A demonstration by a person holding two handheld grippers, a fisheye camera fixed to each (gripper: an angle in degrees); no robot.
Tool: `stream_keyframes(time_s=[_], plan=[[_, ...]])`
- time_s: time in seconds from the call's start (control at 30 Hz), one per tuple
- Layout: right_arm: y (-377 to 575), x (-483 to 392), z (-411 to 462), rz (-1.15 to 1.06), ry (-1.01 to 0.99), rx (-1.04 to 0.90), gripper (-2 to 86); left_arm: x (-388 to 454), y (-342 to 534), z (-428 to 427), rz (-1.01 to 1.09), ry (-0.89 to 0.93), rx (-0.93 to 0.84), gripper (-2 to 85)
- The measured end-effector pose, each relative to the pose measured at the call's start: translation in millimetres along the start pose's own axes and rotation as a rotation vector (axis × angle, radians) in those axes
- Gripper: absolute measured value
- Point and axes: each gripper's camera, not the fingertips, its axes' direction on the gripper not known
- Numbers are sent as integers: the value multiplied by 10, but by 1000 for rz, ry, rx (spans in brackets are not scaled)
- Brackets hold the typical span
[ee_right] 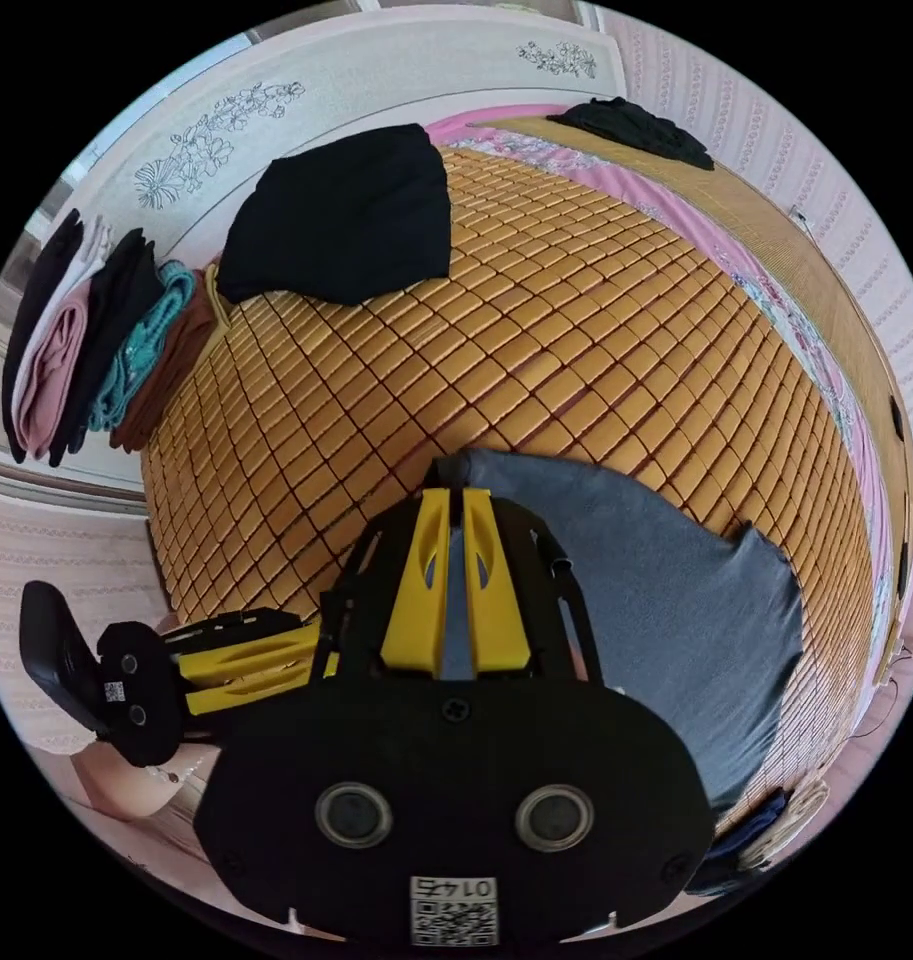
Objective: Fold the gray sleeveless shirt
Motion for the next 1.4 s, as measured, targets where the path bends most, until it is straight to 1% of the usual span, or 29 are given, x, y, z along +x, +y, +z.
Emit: stream_keyframes(time_s=[0.03, 0.07, 0.13, 0.2, 0.23, 0.3, 0.33, 0.4, 0.43, 0.47, 0.5, 0.53, 0.6, 0.67, 0.7, 0.8, 0.9, 1.1, 1.27, 1.4], plan=[[-9, -22, 15, -20, 10, -32, 54, -13, 9, 101, -8, -26, -44, 27], [-8, -60, -38, -56, 35, -57, 74, -25, 38, 116, -10, -11, -26, 32], [34, -84, -312, -92, 51, -4, 88, -34, 70, 147, -15, -13, -47, 40], [144, -31, -812, -113, 34, 97, 94, 2, 143, 122, 0, -34, -26, 41], [188, -6, -945, -112, 20, 117, 95, 36, 197, 99, 12, -46, -19, 41], [519, 94, -1456, -89, -32, 206, 92, 98, 298, 46, 30, -68, -8, 45], [648, 111, -1569, -82, -35, 231, 89, 144, 379, -2, 45, -69, 3, 47], [1303, 167, -1875, -31, 5, 284, 72, 223, 509, -69, 66, -67, 8, 48], [1496, 181, -1915, -11, 22, 288, 65, 300, 595, -115, 91, -64, 7, 48], [1907, 210, -1951, 31, 54, 280, 51, 398, 682, -173, 121, -58, 15, 48], [2332, 235, -1944, 74, 78, 246, 48, 459, 729, -208, 142, -56, 22, 48], [2549, 246, -1928, 98, 89, 224, 46, 595, 823, -274, 185, -66, 36, 48], [3411, 264, -1843, 204, 125, 119, 44, 826, 965, -348, 255, -93, 48, 48], [4012, 256, -1815, 292, 131, 56, 42, 1139, 1164, -396, 341, -112, 67, 49], [4370, 243, -1831, 348, 116, 34, 39, 1211, 1214, -399, 359, -110, 70, 49], [5057, 182, -1968, 456, 99, 39, 19, 1536, 1450, -361, 430, -88, 73, 51], [5470, 96, -2152, 506, 115, 81, -3, 1855, 1698, -273, 501, -94, 74, 51], [5912, -2, -2395, 524, 114, 142, -9, 2333, 2138, 86, 619, -106, 38, 52], [6260, 110, -2570, 555, 96, 178, -8, 2548, 2411, 659, 687, -103, -50, 53], [6539, 372, -2740, 593, 111, 193, -3, 2628, 2435, 1119, 718, -66, -128, 52]])
